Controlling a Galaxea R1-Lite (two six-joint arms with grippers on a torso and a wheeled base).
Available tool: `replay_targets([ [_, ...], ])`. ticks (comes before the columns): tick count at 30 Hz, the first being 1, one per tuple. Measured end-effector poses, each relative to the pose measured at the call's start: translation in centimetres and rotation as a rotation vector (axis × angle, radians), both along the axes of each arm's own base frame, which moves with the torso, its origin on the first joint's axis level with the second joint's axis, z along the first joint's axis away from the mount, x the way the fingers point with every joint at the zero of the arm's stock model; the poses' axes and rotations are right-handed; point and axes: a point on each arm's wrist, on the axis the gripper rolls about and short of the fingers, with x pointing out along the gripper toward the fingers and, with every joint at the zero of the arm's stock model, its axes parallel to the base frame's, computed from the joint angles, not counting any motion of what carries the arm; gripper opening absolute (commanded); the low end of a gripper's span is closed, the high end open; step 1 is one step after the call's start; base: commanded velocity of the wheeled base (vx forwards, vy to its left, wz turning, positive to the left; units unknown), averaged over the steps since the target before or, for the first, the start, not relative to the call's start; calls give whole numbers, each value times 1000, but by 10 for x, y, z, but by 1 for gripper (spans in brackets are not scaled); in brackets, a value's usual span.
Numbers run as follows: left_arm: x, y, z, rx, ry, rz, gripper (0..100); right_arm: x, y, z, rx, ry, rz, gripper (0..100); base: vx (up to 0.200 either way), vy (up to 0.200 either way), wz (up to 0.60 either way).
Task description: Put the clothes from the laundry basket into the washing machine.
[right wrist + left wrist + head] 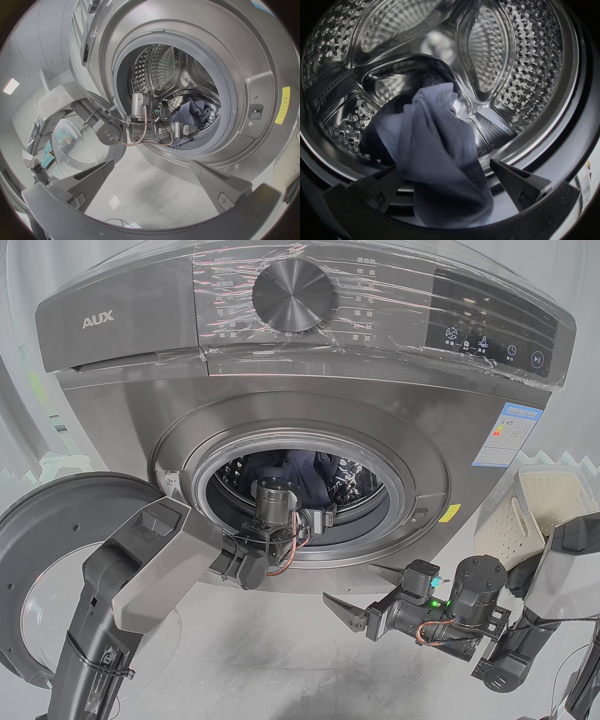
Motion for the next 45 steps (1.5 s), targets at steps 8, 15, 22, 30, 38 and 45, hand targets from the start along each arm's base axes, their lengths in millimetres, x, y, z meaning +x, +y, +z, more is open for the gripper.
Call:
replay_targets([
  [8,-3,0,1,15,15,-5,0,0,0,0,0,0,0,100,0,0,0],
  [15,6,2,17,-29,-11,21,0,0,0,0,1,-2,0,100,0,0,0],
  [22,22,1,45,-130,-116,74,0,0,0,0,1,-1,0,100,0,0,0],
  [30,44,6,44,-211,-237,136,0,0,0,0,1,-1,0,100,0,0,0],
  [38,50,11,32,-202,-230,147,100,0,1,0,1,-2,1,100,0,0,0],
  [45,49,8,26,-205,-218,140,100,0,1,0,1,-1,2,100,0,0,0],
])
